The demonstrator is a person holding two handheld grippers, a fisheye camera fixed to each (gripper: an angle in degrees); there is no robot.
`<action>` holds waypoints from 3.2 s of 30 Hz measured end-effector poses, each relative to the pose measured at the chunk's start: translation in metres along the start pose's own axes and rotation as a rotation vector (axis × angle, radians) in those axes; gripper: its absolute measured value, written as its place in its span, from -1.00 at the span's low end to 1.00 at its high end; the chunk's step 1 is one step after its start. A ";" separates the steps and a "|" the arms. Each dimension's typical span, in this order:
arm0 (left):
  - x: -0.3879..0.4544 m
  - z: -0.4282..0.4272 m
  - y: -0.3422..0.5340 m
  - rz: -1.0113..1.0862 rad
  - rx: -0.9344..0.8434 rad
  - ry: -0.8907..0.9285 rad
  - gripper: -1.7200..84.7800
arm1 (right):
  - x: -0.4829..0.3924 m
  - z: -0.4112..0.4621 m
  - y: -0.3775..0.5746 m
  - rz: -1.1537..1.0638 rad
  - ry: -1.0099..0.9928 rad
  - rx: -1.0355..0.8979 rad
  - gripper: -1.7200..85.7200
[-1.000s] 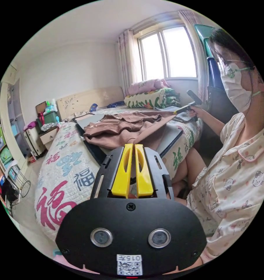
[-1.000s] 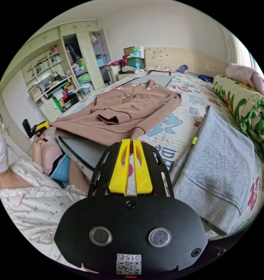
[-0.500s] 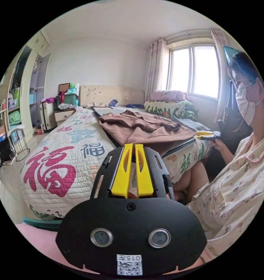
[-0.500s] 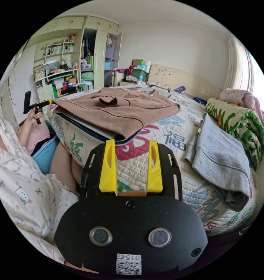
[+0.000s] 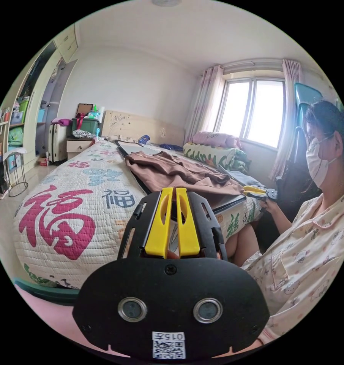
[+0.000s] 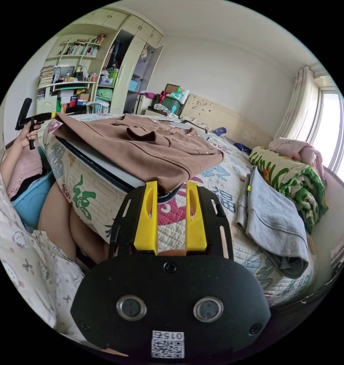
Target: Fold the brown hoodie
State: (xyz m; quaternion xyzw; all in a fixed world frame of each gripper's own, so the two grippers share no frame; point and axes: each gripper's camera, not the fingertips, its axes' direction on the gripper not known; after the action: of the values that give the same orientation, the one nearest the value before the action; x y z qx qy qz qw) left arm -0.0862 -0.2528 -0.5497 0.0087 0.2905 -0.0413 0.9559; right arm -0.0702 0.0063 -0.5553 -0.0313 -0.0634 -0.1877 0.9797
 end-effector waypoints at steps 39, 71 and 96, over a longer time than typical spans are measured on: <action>0.023 -0.024 -0.087 -0.128 0.085 0.076 -0.96 | 0.075 -0.028 0.006 0.266 0.001 0.067 -0.76; 0.057 0.021 0.053 0.206 -0.214 -0.378 -0.72 | 0.127 -0.097 0.062 0.212 -0.037 -0.025 -0.65; -0.059 -0.037 0.104 -0.088 0.063 0.037 -0.92 | 0.161 -0.047 -0.004 0.240 0.196 0.027 -0.88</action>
State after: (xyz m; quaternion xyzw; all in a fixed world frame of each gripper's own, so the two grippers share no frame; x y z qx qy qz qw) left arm -0.1466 -0.1433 -0.5483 0.0267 0.3067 -0.0923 0.9469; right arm 0.0824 -0.0602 -0.5801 -0.0068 0.0344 -0.0705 0.9969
